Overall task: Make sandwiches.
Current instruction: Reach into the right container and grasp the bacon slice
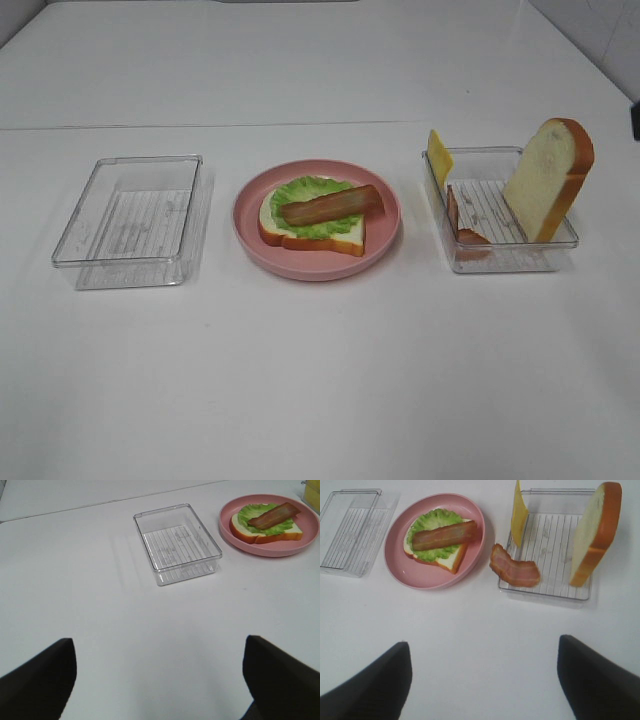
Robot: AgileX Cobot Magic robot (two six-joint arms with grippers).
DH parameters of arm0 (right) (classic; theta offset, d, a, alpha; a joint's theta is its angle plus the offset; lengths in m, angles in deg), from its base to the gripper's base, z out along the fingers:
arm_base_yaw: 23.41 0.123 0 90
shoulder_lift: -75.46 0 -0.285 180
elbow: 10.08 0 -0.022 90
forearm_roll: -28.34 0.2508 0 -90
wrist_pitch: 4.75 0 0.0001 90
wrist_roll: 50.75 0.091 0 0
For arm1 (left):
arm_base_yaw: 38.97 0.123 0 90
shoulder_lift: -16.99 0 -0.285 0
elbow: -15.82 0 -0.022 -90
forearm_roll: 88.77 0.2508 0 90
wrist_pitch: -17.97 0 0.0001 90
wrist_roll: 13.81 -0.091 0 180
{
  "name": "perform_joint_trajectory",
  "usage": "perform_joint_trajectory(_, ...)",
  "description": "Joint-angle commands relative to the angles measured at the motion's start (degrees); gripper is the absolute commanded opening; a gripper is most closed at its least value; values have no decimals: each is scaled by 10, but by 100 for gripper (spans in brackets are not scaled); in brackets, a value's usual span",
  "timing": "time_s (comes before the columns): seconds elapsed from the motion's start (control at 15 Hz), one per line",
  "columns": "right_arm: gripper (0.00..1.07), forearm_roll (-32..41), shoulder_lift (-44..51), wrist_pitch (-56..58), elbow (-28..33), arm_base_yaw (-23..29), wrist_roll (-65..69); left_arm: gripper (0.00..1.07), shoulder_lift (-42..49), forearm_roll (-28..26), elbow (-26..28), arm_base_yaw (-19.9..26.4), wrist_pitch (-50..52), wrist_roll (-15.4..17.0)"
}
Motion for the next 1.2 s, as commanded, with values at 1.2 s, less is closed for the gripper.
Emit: perform_joint_trajectory(1.2, 63, -118, -574, 158, -391, 163, 193, 86, -1, 1, -1, 0, 6, 1)
